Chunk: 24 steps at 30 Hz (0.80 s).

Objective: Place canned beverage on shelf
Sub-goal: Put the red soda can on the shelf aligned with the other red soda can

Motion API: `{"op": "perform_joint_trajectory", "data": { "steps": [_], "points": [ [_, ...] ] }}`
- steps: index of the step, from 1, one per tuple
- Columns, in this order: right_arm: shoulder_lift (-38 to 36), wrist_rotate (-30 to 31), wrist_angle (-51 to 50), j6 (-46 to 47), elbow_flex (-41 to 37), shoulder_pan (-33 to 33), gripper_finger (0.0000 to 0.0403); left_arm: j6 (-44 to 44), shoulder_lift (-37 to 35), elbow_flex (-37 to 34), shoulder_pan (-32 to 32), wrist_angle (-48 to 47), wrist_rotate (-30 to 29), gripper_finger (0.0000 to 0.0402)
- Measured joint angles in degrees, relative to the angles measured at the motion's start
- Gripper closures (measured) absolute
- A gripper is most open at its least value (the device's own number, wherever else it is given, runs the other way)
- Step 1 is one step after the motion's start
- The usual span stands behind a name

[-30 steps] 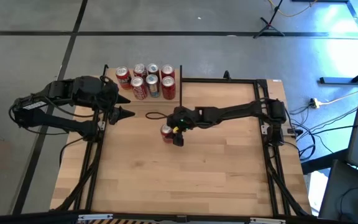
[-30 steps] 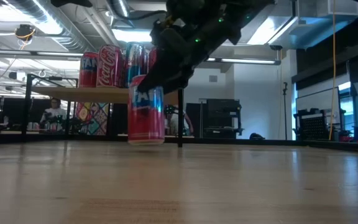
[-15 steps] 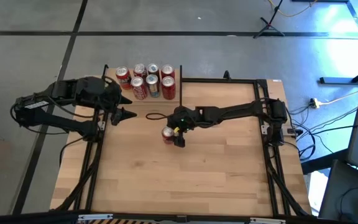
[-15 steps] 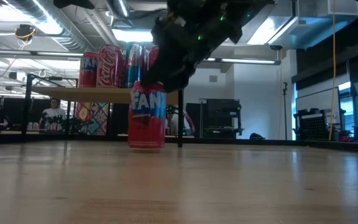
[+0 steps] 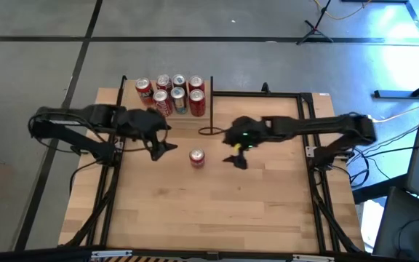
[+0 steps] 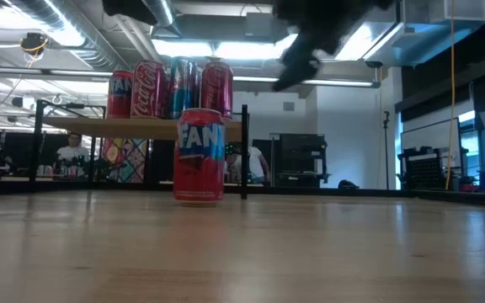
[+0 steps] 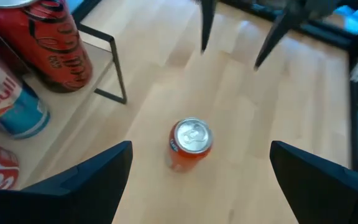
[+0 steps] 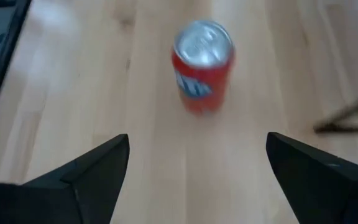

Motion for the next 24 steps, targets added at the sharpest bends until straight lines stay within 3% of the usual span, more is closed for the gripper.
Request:
{"op": "perform_joint_trajectory", "data": {
  "steps": [5,11,18,24],
  "points": [
    [-13.3,1.8,4.3,6.0,-13.8,0.0,0.0036,-0.2,5.1,-0.8,-2.7,4.0,-5.8,0.0033],
    [-26.7,1.8,5.4,11.3,-24.9,1.9,0.0036,-0.6,10.7,-8.3,-2.6,18.2,-2.0,0.0033],
    [-33.8,2.0,5.1,12.7,-28.3,3.7,0.0036,-3.4,13.8,-18.1,-1.2,31.5,-2.0,0.0033],
    [-34.5,0.3,3.3,12.9,-28.4,3.8,0.0036,-7.0,14.6,-20.8,-1.2,33.4,-2.8,0.0033]
  ]
}}
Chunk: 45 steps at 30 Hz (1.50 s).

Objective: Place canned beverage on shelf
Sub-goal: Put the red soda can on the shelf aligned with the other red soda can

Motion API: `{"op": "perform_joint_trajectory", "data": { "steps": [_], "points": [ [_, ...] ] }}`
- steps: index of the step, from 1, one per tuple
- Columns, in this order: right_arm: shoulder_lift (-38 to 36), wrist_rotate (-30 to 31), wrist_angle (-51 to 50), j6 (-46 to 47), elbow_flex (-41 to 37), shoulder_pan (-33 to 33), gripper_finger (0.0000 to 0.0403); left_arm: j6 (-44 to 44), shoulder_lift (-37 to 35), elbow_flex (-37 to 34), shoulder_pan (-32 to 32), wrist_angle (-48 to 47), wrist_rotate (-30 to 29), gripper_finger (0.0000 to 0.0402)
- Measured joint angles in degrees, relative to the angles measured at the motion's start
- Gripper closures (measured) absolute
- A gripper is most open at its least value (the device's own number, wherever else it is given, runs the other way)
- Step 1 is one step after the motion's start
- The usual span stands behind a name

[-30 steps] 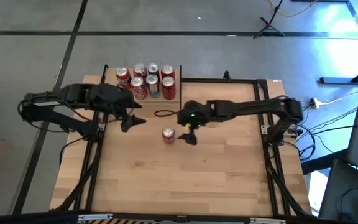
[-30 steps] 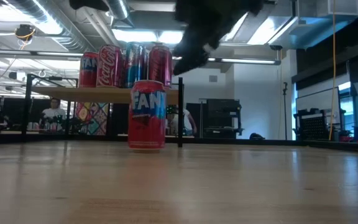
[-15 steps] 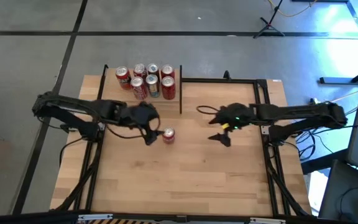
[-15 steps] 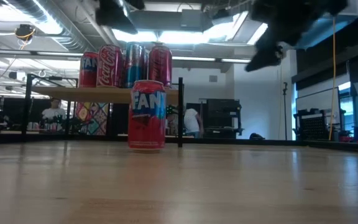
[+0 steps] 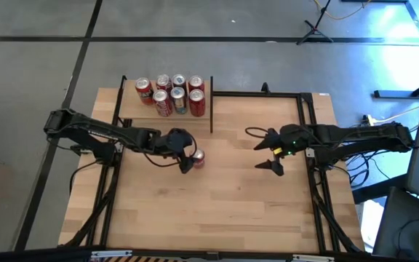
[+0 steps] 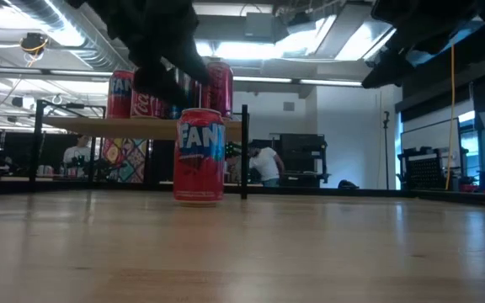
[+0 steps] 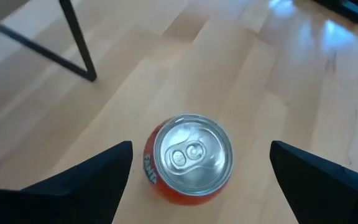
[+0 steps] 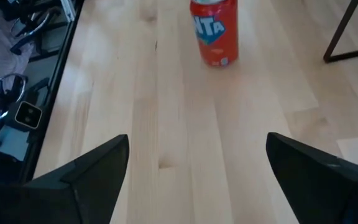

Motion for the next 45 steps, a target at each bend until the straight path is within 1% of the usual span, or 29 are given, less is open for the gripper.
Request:
{"op": "perform_joint_trajectory", "data": {
  "steps": [2,6,12,14,17,20,25,26,30,35,41,43,45],
  "points": [
    [0.0,-0.2,-0.7,0.0,0.0,0.0,0.0036,-0.7,0.4,0.0,-0.1,0.8,-0.5,0.0033],
    [0.1,-0.2,-0.8,-0.3,0.0,0.0,0.0035,1.2,2.1,0.0,0.0,2.7,-3.3,0.0033],
    [0.1,-0.2,-0.9,-0.5,0.0,0.0,0.0035,1.0,8.1,-0.1,-0.1,4.1,-2.9,0.0033],
    [0.1,-0.1,-0.9,-0.5,0.0,-0.1,0.0036,0.6,10.2,0.0,0.0,6.2,-2.2,0.0033],
    [0.1,0.7,-0.9,-0.4,0.0,-0.1,0.0036,-0.8,12.7,0.0,-0.1,5.9,-2.2,0.0035],
    [0.1,0.8,-0.9,-0.3,0.0,-0.1,0.0036,-1.5,13.6,0.0,0.0,5.2,-2.5,0.0054],
    [0.1,1.1,-0.9,-0.3,0.0,-0.1,0.0036,-2.6,12.8,-0.1,0.0,4.9,-2.5,0.0122],
    [0.1,1.5,-0.8,-0.3,0.0,-0.1,0.0036,-3.0,12.2,-0.1,0.0,4.8,-2.4,0.0128],
    [0.1,1.8,-0.6,-0.2,0.0,-0.1,0.0036,-4.0,7.7,-0.1,0.0,3.6,-1.0,0.0129],
    [0.1,3.9,0.0,1.3,0.0,-0.1,0.0036,-4.2,-2.7,-0.1,0.0,-1.5,-1.1,0.0129],
    [0.1,6.2,2.2,2.7,0.0,-0.1,0.0036,-5.1,-17.1,-0.1,0.0,-9.8,-3.3,0.0129],
    [0.1,7.2,2.7,2.8,0.0,-0.1,0.0036,-5.2,-21.4,0.1,0.0,-12.7,-4.9,0.0129],
    [0.1,8.6,3.2,3.9,0.0,-0.1,0.0036,-5.3,-24.5,1.7,0.0,-17.6,-7.5,0.0129]
  ]
}}
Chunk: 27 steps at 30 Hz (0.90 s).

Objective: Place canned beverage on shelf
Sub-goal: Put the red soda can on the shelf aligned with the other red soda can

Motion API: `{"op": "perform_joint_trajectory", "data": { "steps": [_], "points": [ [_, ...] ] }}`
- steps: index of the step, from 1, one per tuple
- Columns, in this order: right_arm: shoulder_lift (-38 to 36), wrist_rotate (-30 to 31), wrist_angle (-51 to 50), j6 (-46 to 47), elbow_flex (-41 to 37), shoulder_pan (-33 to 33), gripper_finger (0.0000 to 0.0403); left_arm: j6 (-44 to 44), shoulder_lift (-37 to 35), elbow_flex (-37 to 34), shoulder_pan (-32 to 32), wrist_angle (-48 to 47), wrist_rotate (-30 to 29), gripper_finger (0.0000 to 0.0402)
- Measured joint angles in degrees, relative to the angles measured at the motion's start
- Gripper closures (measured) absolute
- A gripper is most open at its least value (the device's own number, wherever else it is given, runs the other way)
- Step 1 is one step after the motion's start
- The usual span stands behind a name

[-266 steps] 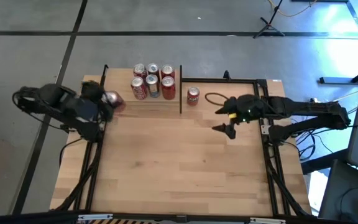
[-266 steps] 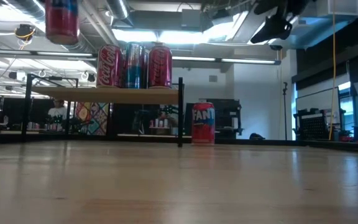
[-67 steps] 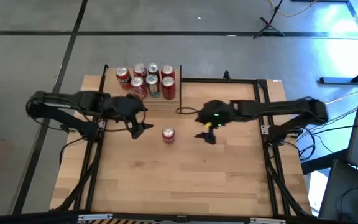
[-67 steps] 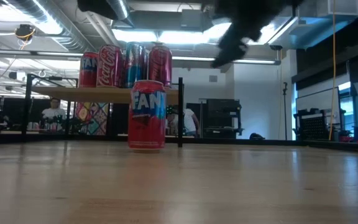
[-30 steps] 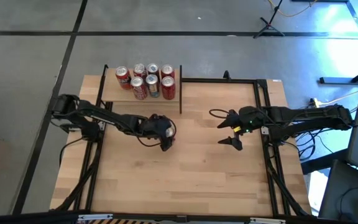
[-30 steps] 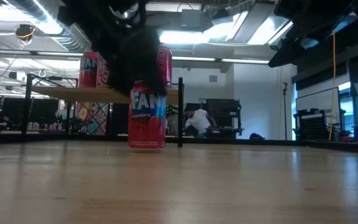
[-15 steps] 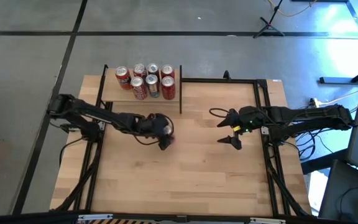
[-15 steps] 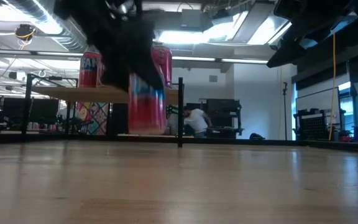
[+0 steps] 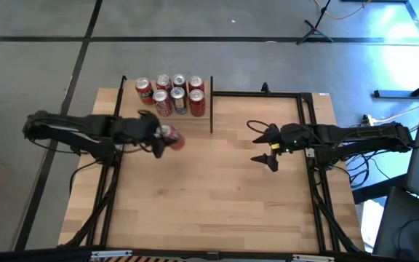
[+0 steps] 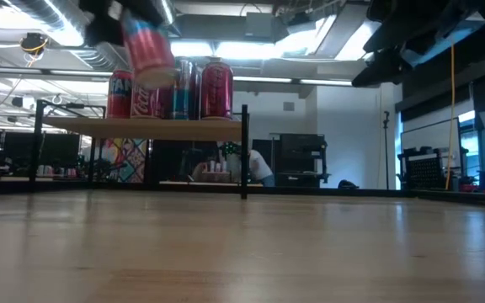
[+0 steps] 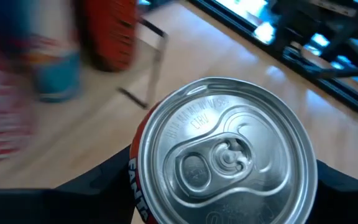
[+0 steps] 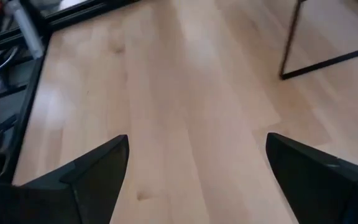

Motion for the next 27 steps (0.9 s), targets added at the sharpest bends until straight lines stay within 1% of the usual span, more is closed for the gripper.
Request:
{"op": "perform_joint_trajectory", "data": {
  "steps": [4,7,9,12,16,20,24,27],
  "points": [
    [0.0,2.2,1.4,1.8,0.0,0.0,0.0036,0.2,-2.5,6.5,0.4,-12.6,-4.5,0.0129],
    [0.0,3.1,2.6,3.3,0.0,-0.1,0.0036,1.0,-2.8,11.9,1.9,-21.8,-5.4,0.0129],
    [0.0,3.4,2.6,4.5,0.0,-0.7,0.0036,2.8,-2.8,14.0,3.8,-25.9,-5.5,0.0129],
    [0.0,3.4,2.6,5.7,0.0,-2.1,0.0036,6.9,-2.9,14.9,7.7,-29.1,-5.1,0.0129],
    [0.0,3.1,2.5,6.0,0.0,-4.3,0.0036,14.9,-3.1,14.9,14.9,-31.1,-2.3,0.0129],
    [0.0,1.5,2.5,6.9,0.0,-6.1,0.0036,23.9,-3.1,14.9,23.8,-31.2,0.8,0.0129],
    [0.0,0.6,2.5,7.8,0.0,-6.5,0.0036,32.9,-2.7,14.4,33.5,-30.3,7.4,0.0129],
    [0.0,0.6,2.5,8.9,0.0,-6.5,0.0036,38.0,-2.5,11.6,40.5,-28.1,14.0,0.0129]
  ]
}}
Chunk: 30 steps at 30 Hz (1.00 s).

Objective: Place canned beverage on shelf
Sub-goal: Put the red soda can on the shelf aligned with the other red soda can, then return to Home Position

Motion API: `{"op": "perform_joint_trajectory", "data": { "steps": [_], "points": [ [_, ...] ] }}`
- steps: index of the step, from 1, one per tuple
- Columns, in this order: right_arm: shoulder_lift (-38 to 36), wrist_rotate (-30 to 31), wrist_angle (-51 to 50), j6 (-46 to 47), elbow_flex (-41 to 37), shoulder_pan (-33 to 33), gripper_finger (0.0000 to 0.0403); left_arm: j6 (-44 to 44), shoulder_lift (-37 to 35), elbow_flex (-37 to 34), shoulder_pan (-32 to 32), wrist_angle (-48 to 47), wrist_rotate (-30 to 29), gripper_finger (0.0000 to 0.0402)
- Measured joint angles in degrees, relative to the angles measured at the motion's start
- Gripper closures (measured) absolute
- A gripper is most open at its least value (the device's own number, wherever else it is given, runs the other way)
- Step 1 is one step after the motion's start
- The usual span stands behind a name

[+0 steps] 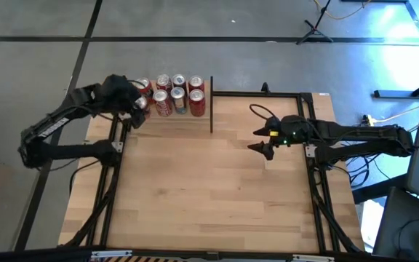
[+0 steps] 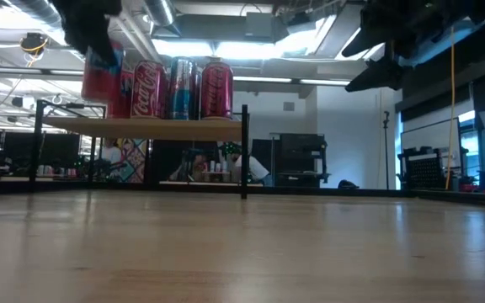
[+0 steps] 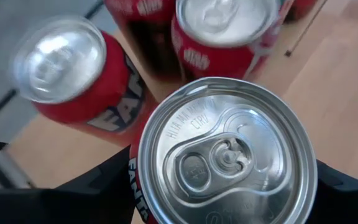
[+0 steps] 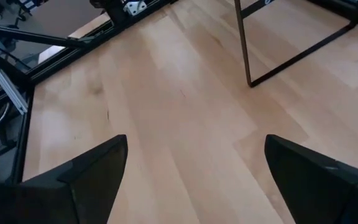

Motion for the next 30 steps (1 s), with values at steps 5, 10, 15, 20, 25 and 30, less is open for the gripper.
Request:
{"op": "perform_joint_trajectory", "data": {
  "steps": [5,10,15,20,25,30],
  "points": [
    [0.0,0.0,0.0,1.5,0.0,0.0,0.0036,4.3,1.0,-4.2,8.5,5.8,7.5,0.0129],
    [0.0,0.0,0.0,2.5,0.0,0.0,0.0036,6.5,2.4,-4.7,12.6,7.2,12.1,0.0129],
    [0.0,0.2,0.0,3.1,0.0,0.0,0.0036,8.4,2.8,-4.7,13.0,7.1,10.8,0.0088],
    [0.0,0.4,0.0,3.1,0.0,0.0,0.0036,8.5,2.7,-4.7,13.0,8.2,9.7,0.0033],
    [0.0,0.8,-0.1,3.0,0.0,0.0,0.0036,8.5,2.8,-2.7,13.0,8.1,9.6,0.0021],
    [0.0,0.8,-0.1,3.1,0.0,0.1,0.0036,7.6,2.4,3.2,13.0,7.3,9.7,0.0019]
  ]
}}
